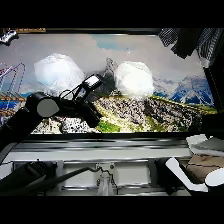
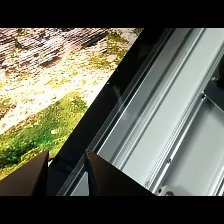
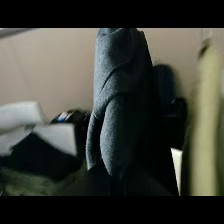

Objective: Fold the clothes and pants, and hang the long-sleeved shirts on hangers.

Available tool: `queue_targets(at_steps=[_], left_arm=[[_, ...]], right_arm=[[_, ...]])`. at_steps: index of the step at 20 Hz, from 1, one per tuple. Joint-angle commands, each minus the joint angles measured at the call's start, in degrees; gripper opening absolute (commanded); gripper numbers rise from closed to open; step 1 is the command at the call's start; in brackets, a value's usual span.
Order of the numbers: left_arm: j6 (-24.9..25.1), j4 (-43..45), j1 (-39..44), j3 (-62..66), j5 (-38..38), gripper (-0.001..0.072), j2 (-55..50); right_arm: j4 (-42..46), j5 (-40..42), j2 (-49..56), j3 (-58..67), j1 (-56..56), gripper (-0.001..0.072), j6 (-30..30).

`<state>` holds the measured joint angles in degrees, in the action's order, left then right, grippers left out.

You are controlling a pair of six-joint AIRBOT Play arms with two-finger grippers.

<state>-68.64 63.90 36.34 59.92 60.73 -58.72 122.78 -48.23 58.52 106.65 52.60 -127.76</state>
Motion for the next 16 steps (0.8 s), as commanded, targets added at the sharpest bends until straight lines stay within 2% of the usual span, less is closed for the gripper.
queue_targets(at_steps=[1,4,7,9,10,11,12,13,16], left_arm=[[0.0,0.2,-0.1,-0.1,-0.1,0.0224,0.1],[-0.1,0.2,-0.1,-0.1,0.4,0.0224,0.1],[-0.5,0.1,0.0,-0.1,0.6,0.0224,0.1],[-1.1,0.0,0.0,-0.1,0.6,0.0224,0.2],[-1.3,0.0,0.0,-0.1,0.8,0.0224,0.2],[-1.4,0.0,0.0,-0.1,1.3,0.0224,0.2],[-1.7,0.0,0.0,-0.1,1.9,0.0224,0.2],[-1.7,0.0,0.0,-0.1,2.7,0.0224,0.2],[-1.7,0.0,0.0,-0.1,3.8,0.0225,0.4]], right_arm=[[-3.9,1.3,0.8,0.0,5.7,0.0035,-1.7],[-8.2,1.3,1.8,0.0,8.7,0.0035,-1.6],[-13.4,0.5,2.4,0.0,9.7,0.0036,5.1],[-13.4,-1.7,2.3,0.0,9.7,0.004,5.4],[-13.2,-2.1,2.3,0.0,9.7,0.0105,5.4],[-13.0,-2.2,2.1,0.0,9.7,0.0259,5.4],[-13.0,-2.1,1.8,0.0,9.7,0.0344,5.4],[-13.0,-2.1,1.5,0.0,9.7,0.0394,5.4],[-11.9,1.2,-1.0,0.0,9.7,0.0399,5.3]])
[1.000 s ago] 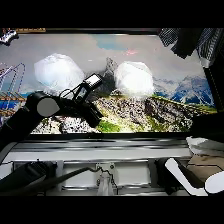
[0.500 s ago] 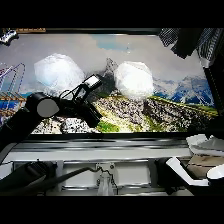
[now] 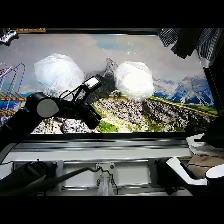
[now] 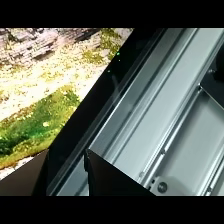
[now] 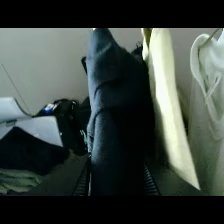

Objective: Fold the clothes and pants, and hang the long-sleeved shirts on hangers.

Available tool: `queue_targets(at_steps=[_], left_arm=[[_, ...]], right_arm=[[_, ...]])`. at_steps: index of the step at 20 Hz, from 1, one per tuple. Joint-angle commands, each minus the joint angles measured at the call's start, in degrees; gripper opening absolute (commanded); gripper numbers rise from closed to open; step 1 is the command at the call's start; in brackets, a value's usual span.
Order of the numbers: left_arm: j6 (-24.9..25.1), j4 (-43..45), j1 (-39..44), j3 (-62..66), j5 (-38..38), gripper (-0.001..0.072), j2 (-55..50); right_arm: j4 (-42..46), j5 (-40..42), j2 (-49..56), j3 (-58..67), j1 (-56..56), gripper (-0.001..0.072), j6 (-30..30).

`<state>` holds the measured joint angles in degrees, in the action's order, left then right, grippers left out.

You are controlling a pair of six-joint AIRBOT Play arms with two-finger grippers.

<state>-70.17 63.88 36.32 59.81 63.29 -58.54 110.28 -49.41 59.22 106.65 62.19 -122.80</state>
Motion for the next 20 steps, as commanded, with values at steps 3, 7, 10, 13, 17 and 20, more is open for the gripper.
queue_targets(at_steps=[3,7,10,13,17,20], left_arm=[[-0.2,0.0,0.0,0.1,-1.2,0.0226,2.2],[-0.1,1.3,-0.1,0.1,-9.2,0.0227,8.0],[-0.3,9.7,-0.6,0.1,-17.1,0.0226,12.1],[-6.5,14.4,-6.7,0.1,-22.2,0.0227,13.8],[-7.0,14.4,-19.6,0.1,-24.9,0.0234,14.7],[-7.0,14.3,-27.1,0.1,-27.3,0.0234,15.7]], right_arm=[[-1.2,15.3,-5.7,0.0,0.0,0.0398,-0.3],[-32.9,20.3,-9.7,0.0,-0.1,0.0399,2.3],[-61.3,4.4,-10.0,-0.2,-0.3,0.0357,29.6],[-71.7,-7.4,-10.3,-4.9,-8.0,0.0357,48.0],[-71.7,-11.4,-11.6,-19.3,-26.9,0.0359,51.3],[-68.2,-7.7,-14.7,-33.4,-42.9,0.036,56.4]])
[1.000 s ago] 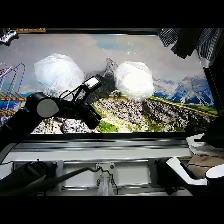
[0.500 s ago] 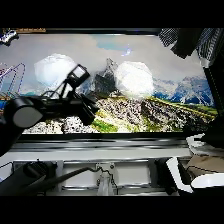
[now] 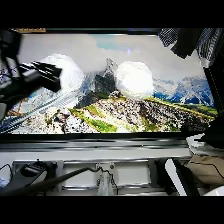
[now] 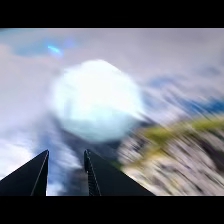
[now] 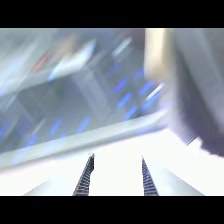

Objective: Fold the clothes and pants, and hang the long-sleeved shirts on hangers.

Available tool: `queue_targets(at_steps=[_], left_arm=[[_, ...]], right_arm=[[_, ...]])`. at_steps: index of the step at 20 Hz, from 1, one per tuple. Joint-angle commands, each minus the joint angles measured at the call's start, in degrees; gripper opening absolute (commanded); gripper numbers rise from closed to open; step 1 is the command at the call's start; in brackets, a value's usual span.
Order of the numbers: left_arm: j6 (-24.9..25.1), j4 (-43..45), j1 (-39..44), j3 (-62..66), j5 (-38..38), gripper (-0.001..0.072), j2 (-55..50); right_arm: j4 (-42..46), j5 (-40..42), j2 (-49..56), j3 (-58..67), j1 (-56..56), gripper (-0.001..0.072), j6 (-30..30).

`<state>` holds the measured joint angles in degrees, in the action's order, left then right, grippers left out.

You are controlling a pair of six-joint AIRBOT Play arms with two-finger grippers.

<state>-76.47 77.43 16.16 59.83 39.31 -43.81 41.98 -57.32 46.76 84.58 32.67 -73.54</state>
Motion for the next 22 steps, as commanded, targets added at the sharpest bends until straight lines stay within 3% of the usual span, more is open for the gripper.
queue_targets(at_steps=[1,2,4,5,10,22], left_arm=[[-0.7,0.5,-8.8,0.1,-4.6,0.0235,1.0],[-0.7,0.6,-9.9,0.1,-5.8,0.0239,1.0],[-0.7,0.6,-10.4,0.1,-8.1,0.0341,1.0],[-0.7,0.5,-10.3,0.1,-9.0,0.035,1.0],[-0.7,0.6,-10.1,0.0,-8.5,0.035,1.0],[-0.7,0.6,-10.1,0.0,-8.5,0.035,1.0]], right_arm=[[2.8,1.9,-3.2,-15.5,-17.9,0.0362,8.1],[6.2,4.0,-4.1,-19.8,-22.1,0.0362,8.3],[10.8,7.5,-4.9,-26.6,-28.1,0.0363,8.3],[12.0,8.3,-4.9,-29.0,-30.0,0.0363,8.3],[13.3,4.2,-4.9,-34.0,-34.2,0.0364,8.2],[13.3,4.5,-4.9,-34.0,-34.2,0.0363,8.2]])
